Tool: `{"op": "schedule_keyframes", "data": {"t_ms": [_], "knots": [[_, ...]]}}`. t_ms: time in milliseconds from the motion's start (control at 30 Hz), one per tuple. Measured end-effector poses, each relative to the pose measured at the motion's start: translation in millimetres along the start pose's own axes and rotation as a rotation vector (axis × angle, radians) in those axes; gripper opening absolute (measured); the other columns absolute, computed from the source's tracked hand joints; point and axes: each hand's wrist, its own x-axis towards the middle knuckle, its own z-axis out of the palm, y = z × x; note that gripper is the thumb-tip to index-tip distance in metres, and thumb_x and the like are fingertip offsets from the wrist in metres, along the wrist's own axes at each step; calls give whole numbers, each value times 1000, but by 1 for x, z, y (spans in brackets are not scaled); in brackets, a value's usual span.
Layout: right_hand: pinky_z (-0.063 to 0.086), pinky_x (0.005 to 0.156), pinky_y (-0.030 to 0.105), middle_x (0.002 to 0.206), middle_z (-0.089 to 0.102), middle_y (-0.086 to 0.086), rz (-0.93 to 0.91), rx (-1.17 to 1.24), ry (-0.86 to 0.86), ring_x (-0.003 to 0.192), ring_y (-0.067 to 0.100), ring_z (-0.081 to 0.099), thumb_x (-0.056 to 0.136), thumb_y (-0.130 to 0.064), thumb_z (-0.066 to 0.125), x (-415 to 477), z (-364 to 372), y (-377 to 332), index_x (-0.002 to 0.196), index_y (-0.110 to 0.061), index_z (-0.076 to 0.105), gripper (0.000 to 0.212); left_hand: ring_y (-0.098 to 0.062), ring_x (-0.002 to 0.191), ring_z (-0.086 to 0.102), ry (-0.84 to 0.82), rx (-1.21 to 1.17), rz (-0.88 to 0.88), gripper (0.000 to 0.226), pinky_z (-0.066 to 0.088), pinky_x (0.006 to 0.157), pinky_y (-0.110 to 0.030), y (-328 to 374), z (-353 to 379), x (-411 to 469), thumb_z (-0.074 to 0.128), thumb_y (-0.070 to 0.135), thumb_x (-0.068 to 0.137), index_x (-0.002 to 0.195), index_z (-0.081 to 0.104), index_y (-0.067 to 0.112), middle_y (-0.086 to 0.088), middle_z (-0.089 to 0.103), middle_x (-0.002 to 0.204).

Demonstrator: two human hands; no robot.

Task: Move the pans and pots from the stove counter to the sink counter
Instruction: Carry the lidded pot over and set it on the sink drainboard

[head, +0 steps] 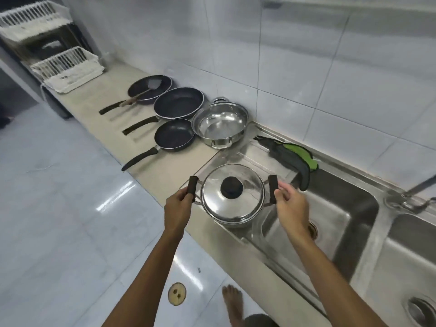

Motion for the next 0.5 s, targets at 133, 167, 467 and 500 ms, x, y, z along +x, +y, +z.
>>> {"op": "schedule_keyframes", "data": {"t_ms": [133,167,467,500], "knots": [[54,105,36,129,74,7,47,-7,48,116,18,70,101,-10,63,27,30,-10,136,-11,67,35,-26,92,68,-58,23,28,26,51,79,-37,12,2,62,57,16,88,97,77,29,-1,76,90],[54,105,36,128,75,7,59,-5,65,116,18,70,101,-10,63,34,38,-12,136,-11,67,35,-25,89,67,-76,22,34,26,50,77,-36,15,3,76,57,17,87,90,76,35,-1,76,87],[53,106,38,124,76,8,149,29,126,116,20,71,101,-7,64,48,74,-14,135,-13,67,35,-28,99,69,-209,32,11,33,53,88,-42,10,5,147,57,11,88,111,78,21,1,77,97],[53,106,35,125,76,8,153,36,135,116,20,71,101,-6,64,48,77,-13,135,-13,67,35,-27,99,69,-224,32,17,32,53,88,-41,9,3,151,57,12,89,111,78,22,5,77,96]]}}
